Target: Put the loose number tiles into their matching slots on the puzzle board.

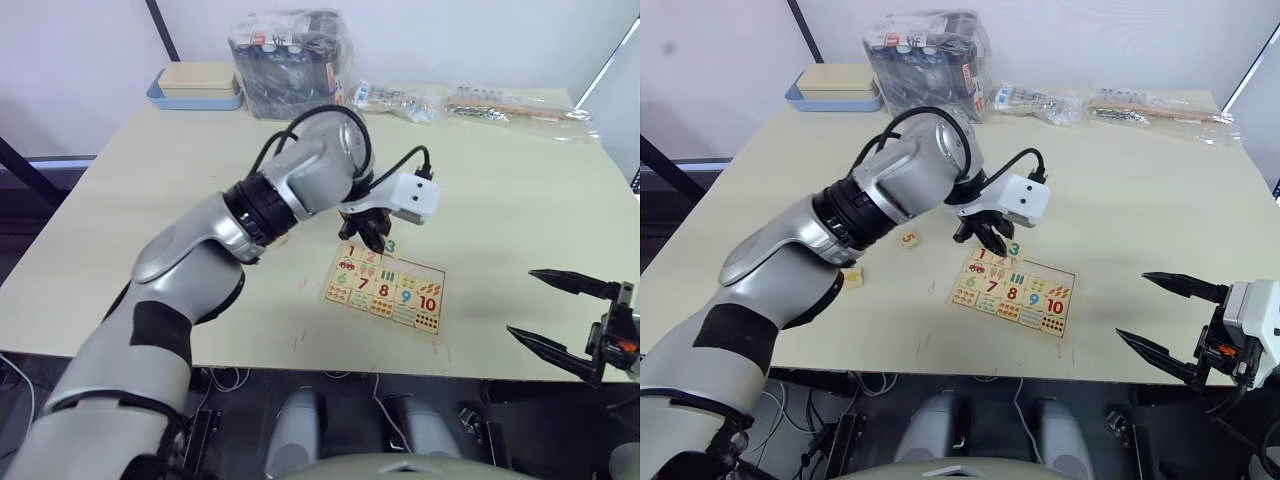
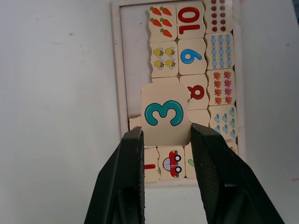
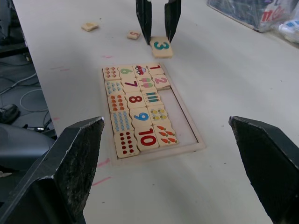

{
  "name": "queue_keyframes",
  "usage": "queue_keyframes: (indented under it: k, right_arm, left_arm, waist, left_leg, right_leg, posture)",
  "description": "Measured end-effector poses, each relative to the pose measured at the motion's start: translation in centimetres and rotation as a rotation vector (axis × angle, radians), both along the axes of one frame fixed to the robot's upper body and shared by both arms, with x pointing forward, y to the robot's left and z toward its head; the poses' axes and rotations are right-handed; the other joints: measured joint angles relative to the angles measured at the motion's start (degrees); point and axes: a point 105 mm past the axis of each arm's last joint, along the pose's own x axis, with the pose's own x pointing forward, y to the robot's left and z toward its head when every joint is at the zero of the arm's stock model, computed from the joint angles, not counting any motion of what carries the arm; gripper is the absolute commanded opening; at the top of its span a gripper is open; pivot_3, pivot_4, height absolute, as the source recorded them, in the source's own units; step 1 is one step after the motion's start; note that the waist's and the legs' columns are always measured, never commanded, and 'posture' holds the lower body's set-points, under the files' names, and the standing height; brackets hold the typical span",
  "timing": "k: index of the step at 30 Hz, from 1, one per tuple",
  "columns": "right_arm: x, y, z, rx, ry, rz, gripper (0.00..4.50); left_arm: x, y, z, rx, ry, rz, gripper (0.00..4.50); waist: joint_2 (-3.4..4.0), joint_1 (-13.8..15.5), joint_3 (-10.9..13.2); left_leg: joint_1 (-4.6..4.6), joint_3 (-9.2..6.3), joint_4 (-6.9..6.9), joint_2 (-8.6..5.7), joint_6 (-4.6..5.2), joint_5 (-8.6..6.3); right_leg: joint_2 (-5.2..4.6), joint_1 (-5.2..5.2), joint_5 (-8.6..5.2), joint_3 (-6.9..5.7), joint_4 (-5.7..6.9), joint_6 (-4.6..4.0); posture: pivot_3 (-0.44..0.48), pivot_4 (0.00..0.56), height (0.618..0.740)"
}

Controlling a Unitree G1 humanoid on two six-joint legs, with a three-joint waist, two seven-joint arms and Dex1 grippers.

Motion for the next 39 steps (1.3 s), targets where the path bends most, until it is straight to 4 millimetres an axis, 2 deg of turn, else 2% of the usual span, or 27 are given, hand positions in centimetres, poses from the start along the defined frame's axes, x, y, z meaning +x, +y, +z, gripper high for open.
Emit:
queue_keyframes:
  k: [8,15,25,39]
  right_arm:
    - [-0.4,0.0,-0.3,0.001,0.003,-0.012,4.5]
    - [-0.6,-0.4,-0.3,-0.001,-0.007,-0.033,4.5]
    - [-0.7,-0.8,0.0,-0.009,-0.02,-0.053,4.5]
    - [-1.1,-1.1,0.0,-0.011,-0.018,-0.087,4.5]
  left_arm:
    - [0.6,-1.1,-2.7,0.041,-0.038,0.032,0.93]
    - [1.6,-1.4,-4.0,0.055,-0.062,0.071,0.93]
    - [2.4,-1.6,-5.0,0.079,-0.089,0.078,0.93]
    - [1.8,-2.4,-6.1,0.081,-0.08,0.057,0.93]
  waist:
    - [0.01,0.0,0.0]
    - [0.02,0.1,0.0]
    - [0.03,0.0,0.0]
    - [0.06,0.0,0.0]
  left_leg:
    - [-0.05,-0.1,0.04,-0.02,0.01,0.0]
    - [-0.19,-0.19,0.09,-0.09,0.01,0.0]
    - [-0.28,-0.28,0.09,-0.39,0.17,-0.08]
    - [-0.35,-0.39,0.13,-0.72,0.39,-0.16]
  right_leg:
    - [0.3,-0.01,-0.01,0.39,0.0,0.0]
    - [0.69,-0.08,-0.03,1.01,0.0,0.04]
    - [0.71,-0.08,-0.15,1.42,0.01,0.24]
    - [0.7,-0.05,-0.22,1.84,0.02,0.34]
  posture:
    - [0.0,0.15,0.74]
    - [0.0,0.15,0.74]
    - [0.0,0.15,0.74]
    - [0.0,0.15,0.74]
